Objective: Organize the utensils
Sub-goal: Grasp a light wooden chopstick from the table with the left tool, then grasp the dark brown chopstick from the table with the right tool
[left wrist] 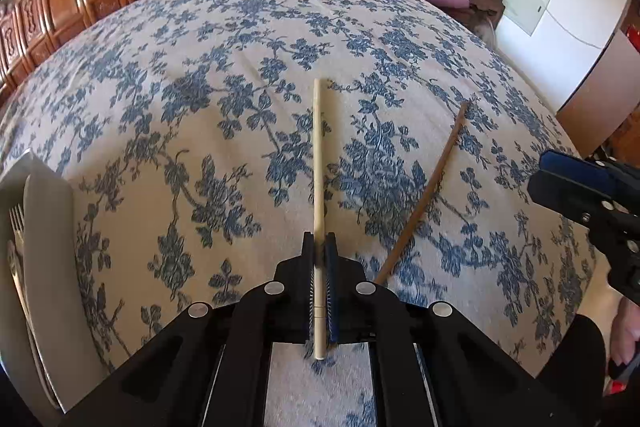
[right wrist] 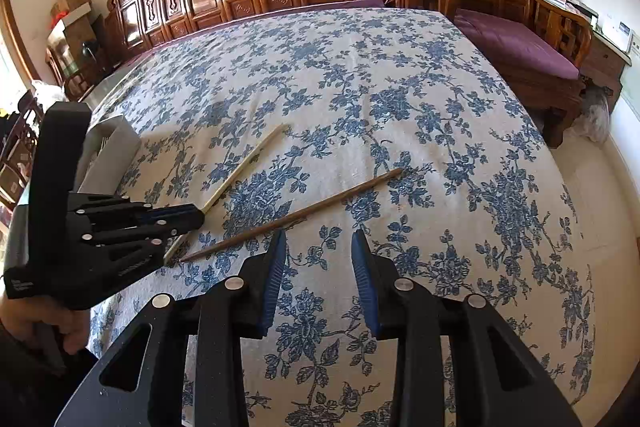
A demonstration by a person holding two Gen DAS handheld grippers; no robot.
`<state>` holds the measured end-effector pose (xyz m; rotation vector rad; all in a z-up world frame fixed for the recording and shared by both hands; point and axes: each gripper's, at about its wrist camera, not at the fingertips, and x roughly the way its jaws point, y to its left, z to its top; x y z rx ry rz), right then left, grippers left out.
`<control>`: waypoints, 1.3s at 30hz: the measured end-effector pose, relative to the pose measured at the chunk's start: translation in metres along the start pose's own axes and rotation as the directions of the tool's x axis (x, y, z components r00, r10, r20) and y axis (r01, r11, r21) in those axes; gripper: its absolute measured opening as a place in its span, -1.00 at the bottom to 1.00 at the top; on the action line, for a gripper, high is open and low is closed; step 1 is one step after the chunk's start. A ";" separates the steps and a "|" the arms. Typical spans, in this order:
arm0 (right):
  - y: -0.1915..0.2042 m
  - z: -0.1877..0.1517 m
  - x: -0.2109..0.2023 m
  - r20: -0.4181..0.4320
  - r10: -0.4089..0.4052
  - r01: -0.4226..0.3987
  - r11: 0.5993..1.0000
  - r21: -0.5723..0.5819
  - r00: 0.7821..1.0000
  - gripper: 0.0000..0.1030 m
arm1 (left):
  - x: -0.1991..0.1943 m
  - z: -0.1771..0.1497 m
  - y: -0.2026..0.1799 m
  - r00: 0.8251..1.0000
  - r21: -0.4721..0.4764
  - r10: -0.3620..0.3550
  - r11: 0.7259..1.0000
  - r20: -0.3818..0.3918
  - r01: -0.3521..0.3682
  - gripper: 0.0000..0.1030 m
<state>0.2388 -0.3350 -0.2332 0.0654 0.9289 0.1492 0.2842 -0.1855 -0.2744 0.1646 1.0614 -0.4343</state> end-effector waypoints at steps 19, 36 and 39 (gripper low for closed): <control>0.021 0.028 0.051 -0.060 -0.061 0.066 0.995 0.081 0.996 0.02 | -0.098 -0.039 0.021 0.991 -0.029 -0.004 1.000 0.136 0.008 -0.92; 0.024 0.019 0.071 -0.167 -0.174 0.175 0.985 -0.009 0.971 -0.76 | -0.142 -0.073 0.036 0.977 -0.071 0.003 0.997 0.214 0.013 -0.92; 0.024 0.014 0.067 -0.174 -0.172 0.171 0.985 -0.021 0.970 -0.83 | -0.146 -0.078 0.038 0.975 -0.082 0.004 0.996 0.222 0.015 -0.92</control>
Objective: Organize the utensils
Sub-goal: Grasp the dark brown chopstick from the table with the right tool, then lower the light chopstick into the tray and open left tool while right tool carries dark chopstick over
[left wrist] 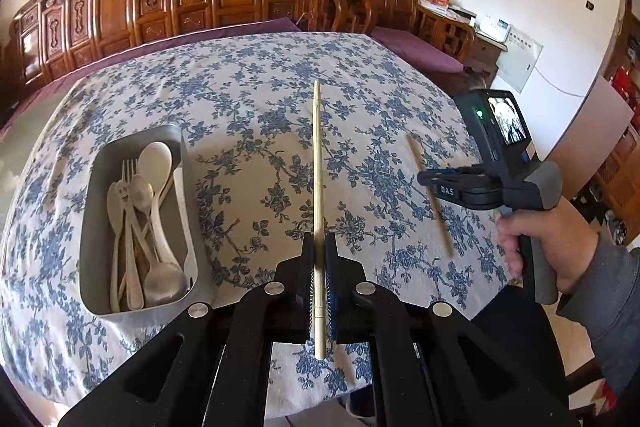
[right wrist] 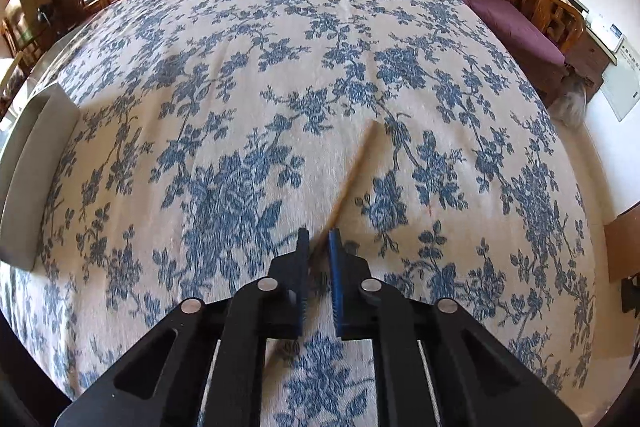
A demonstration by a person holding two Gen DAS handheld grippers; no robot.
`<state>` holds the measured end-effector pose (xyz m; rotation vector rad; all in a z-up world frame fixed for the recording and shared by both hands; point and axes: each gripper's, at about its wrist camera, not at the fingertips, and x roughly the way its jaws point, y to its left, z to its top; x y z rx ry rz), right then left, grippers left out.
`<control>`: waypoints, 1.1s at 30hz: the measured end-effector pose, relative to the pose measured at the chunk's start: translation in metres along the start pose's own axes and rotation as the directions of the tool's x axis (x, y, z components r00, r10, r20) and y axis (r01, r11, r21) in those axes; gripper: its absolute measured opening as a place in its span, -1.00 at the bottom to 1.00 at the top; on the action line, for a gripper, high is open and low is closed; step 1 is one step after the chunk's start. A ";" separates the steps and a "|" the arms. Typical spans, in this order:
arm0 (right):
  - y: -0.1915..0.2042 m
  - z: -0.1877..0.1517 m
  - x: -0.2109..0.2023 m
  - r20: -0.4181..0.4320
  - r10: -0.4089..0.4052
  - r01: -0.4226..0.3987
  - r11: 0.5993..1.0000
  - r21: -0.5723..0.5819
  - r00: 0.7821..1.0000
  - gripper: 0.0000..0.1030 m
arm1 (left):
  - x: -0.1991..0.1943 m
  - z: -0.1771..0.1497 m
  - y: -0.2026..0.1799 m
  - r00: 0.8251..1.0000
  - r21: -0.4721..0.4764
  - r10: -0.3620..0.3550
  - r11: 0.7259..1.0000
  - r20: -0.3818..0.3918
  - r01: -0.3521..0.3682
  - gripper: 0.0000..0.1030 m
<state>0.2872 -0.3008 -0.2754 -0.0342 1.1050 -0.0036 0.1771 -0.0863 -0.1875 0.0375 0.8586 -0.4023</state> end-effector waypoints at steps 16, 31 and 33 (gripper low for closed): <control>0.034 -0.008 -0.046 0.070 0.095 -0.088 0.992 -0.093 0.993 -0.88 | -0.030 0.001 0.036 0.997 -0.044 0.056 0.998 0.044 -0.054 -0.92; 0.107 0.012 -0.088 0.155 0.246 -0.212 0.955 -0.205 0.957 -0.88 | -0.025 0.005 0.100 0.990 -0.103 0.134 0.986 0.030 -0.131 -0.92; 0.117 0.014 -0.093 0.167 0.260 -0.220 0.949 -0.224 0.951 -0.88 | -0.020 0.004 0.112 0.990 -0.123 0.138 0.983 0.016 -0.135 -0.92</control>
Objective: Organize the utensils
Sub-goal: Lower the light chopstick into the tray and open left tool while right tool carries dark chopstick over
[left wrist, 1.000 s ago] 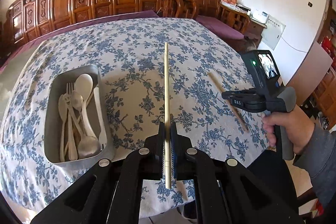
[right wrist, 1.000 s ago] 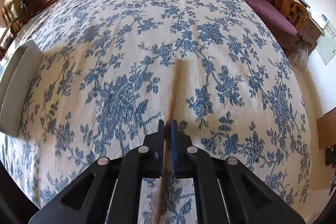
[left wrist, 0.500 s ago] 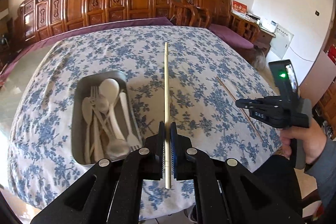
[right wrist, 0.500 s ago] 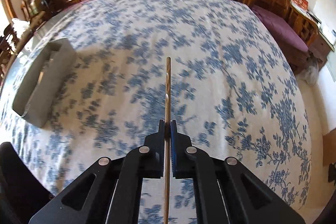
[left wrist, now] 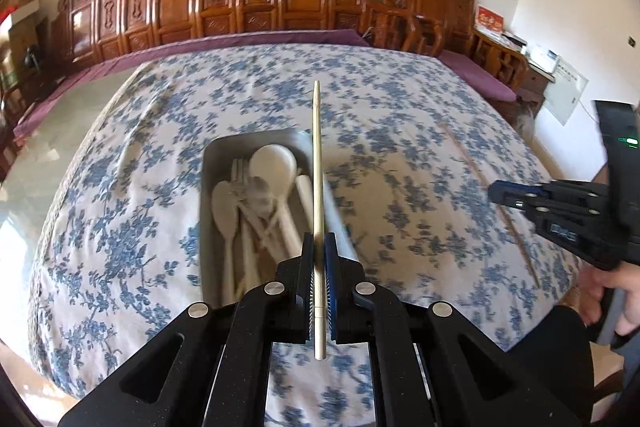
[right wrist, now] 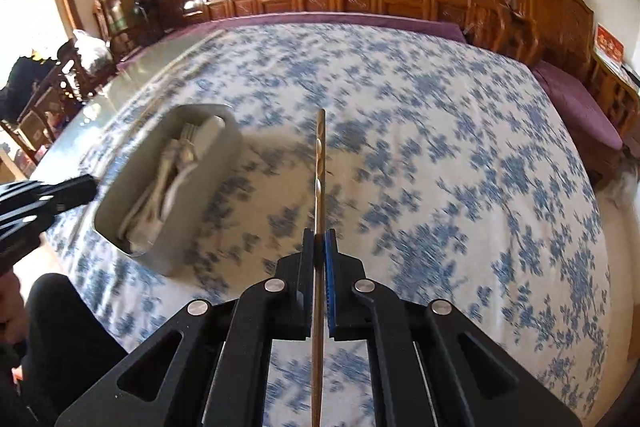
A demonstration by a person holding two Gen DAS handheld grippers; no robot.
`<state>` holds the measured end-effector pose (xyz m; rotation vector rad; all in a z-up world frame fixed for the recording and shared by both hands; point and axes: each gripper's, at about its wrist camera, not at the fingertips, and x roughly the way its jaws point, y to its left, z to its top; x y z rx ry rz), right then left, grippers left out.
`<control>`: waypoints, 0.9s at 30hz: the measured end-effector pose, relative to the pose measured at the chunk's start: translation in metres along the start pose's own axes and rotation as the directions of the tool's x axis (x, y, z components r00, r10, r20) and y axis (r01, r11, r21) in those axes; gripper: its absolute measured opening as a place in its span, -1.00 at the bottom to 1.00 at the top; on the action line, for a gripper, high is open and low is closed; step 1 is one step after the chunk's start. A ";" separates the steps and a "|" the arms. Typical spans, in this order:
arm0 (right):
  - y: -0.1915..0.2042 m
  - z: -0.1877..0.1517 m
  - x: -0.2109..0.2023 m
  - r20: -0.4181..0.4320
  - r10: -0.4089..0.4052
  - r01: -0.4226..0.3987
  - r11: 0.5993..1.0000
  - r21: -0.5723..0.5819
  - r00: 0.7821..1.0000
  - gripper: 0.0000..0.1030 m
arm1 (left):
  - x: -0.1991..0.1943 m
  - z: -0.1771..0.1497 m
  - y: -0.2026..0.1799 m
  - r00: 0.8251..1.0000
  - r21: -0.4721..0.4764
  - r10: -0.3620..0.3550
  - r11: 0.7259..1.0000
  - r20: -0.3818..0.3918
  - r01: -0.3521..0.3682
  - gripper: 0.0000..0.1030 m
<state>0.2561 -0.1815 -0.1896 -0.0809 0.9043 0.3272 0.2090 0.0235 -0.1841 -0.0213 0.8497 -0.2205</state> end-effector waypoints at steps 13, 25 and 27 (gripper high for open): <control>0.017 0.004 0.004 0.000 0.029 -0.029 0.999 -0.041 1.000 -0.88 | 0.049 0.000 0.029 0.996 -0.033 0.015 0.999 -0.093 -0.018 -0.92; 0.008 0.002 0.011 -0.011 0.030 -0.030 0.999 -0.025 0.999 -0.88 | 0.077 -0.002 0.021 0.987 -0.003 0.007 1.000 -0.159 -0.007 -0.92; 0.008 0.004 0.011 -0.010 0.033 -0.033 0.999 -0.026 0.999 -0.88 | 0.080 -0.002 0.021 0.987 -0.009 0.003 1.000 -0.162 -0.004 -0.92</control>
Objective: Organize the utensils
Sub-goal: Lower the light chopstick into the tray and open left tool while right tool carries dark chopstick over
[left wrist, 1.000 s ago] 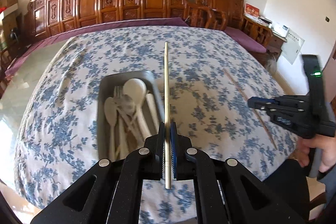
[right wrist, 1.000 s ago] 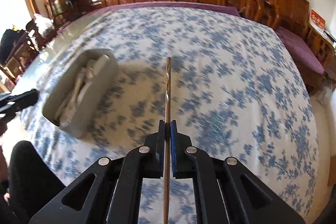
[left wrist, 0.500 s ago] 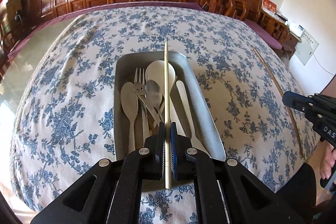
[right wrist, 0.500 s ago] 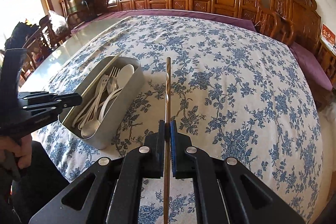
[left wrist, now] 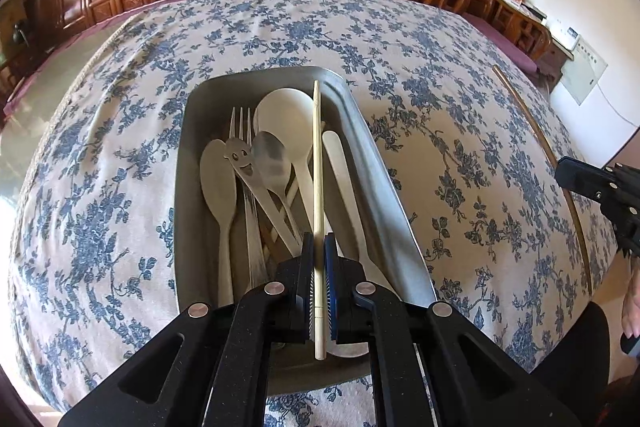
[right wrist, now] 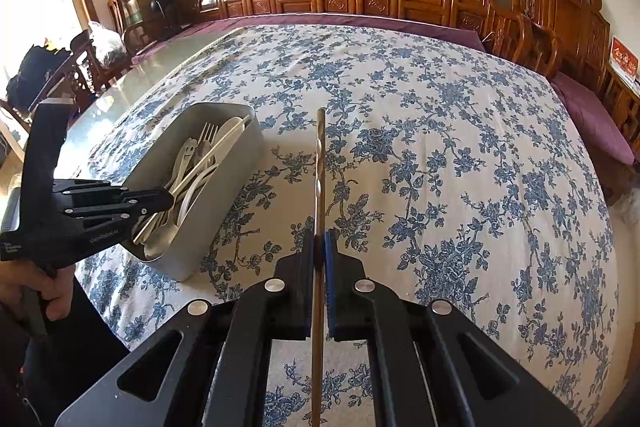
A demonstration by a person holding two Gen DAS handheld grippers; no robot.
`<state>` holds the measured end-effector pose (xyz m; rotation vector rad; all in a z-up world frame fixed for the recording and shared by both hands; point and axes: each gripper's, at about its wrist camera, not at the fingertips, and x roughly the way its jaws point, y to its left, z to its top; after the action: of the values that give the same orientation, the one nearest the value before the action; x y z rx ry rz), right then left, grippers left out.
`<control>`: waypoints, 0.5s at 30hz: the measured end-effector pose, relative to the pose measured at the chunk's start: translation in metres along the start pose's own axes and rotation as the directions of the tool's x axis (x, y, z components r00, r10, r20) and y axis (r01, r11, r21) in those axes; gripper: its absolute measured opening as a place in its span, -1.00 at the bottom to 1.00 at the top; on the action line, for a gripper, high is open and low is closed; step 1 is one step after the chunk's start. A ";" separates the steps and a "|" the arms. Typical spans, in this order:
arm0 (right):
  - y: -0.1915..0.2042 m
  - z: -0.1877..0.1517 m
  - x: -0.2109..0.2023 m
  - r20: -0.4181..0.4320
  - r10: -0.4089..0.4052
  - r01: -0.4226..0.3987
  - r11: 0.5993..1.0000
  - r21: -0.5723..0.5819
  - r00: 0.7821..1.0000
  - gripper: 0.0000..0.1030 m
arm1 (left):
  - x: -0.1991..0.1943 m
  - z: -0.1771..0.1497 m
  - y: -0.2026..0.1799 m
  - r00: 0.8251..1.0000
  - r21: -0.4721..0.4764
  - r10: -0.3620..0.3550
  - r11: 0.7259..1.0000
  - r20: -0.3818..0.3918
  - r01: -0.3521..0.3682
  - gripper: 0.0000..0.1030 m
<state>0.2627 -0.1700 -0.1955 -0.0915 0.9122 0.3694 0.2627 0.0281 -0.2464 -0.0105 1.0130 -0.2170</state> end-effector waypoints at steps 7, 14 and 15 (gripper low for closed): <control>0.013 0.007 -0.001 0.008 0.021 -0.020 1.000 -0.017 1.000 -0.88 | 0.000 0.004 0.004 1.000 -0.014 -0.006 1.000 0.001 0.006 -0.90; 0.034 0.021 0.000 0.018 0.054 -0.053 0.998 -0.043 0.998 -0.88 | -0.028 0.003 0.020 0.998 -0.042 0.005 0.999 0.058 -0.003 -0.77; 0.038 0.023 0.001 0.020 0.060 -0.059 0.997 -0.047 0.998 -0.88 | -0.033 0.003 0.023 0.998 -0.045 0.009 0.999 0.065 -0.006 -0.77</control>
<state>0.2677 -0.1286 -0.1791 -0.1027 0.8867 0.4457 0.2524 0.0566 -0.2200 -0.0548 0.9522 -0.1862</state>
